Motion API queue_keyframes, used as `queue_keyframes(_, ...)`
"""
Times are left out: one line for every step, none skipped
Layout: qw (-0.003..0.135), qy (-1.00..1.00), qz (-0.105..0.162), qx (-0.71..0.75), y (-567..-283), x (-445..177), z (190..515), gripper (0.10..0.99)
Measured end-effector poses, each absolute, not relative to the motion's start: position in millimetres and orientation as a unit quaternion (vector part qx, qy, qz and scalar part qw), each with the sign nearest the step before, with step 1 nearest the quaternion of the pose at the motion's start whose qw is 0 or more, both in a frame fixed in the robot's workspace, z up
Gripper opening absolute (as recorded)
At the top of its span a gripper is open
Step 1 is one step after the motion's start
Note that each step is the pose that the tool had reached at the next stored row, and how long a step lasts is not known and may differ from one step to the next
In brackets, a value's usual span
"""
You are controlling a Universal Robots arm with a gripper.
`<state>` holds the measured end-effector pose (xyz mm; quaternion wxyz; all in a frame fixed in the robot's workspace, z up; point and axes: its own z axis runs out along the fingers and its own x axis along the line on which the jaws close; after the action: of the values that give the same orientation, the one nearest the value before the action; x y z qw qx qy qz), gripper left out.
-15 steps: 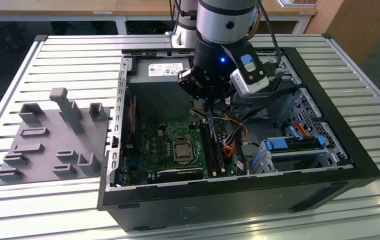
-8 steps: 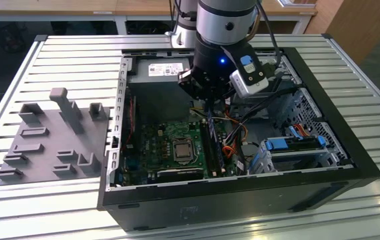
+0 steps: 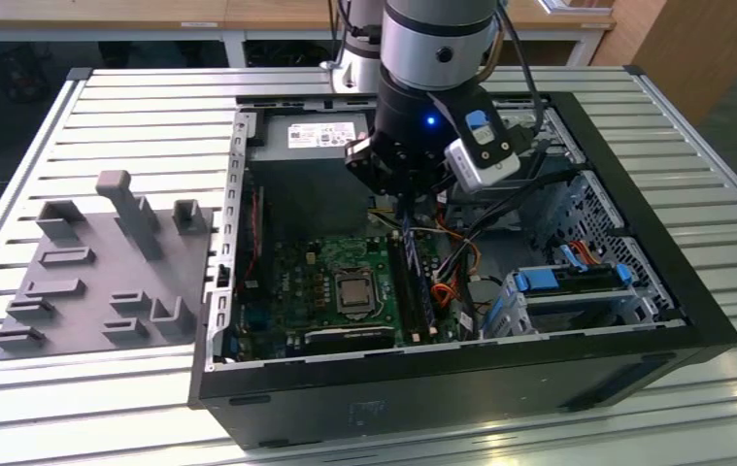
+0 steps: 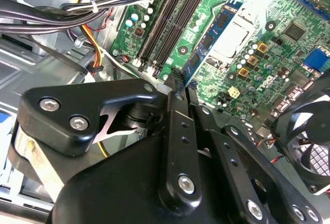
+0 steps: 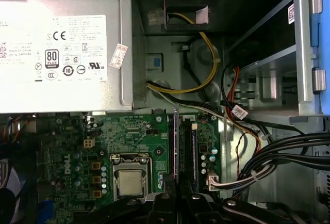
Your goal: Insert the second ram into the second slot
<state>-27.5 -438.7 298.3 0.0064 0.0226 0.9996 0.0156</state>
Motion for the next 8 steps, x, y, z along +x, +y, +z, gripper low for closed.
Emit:
queue_keyframes(0.006, 1.000, 0.016, 0.023, -438.7, -27.5, 298.0, 0.141)
queue_keyframes(0.006, 1.000, 0.016, 0.023, -438.7, -27.5, 297.7, 0.141)
queue_keyframes(0.006, 1.000, 0.016, 0.023, -438.7, -27.5, 297.4, 0.141)
queue_keyframes(0.006, 1.000, 0.016, 0.023, -438.7, -27.5, 297.1, 0.141)
queue_keyframes(0.006, 1.000, 0.016, 0.023, -438.7, -27.5, 296.8, 0.141)
queue_keyframes(0.006, 1.000, 0.016, 0.023, -438.7, -27.5, 296.5, 0.141)
queue_keyframes(0.006, 1.000, 0.016, 0.023, -438.7, -27.5, 296.2, 0.141)
queue_keyframes(0.006, 1.000, 0.016, 0.023, -438.7, -27.5, 295.8, 0.141)
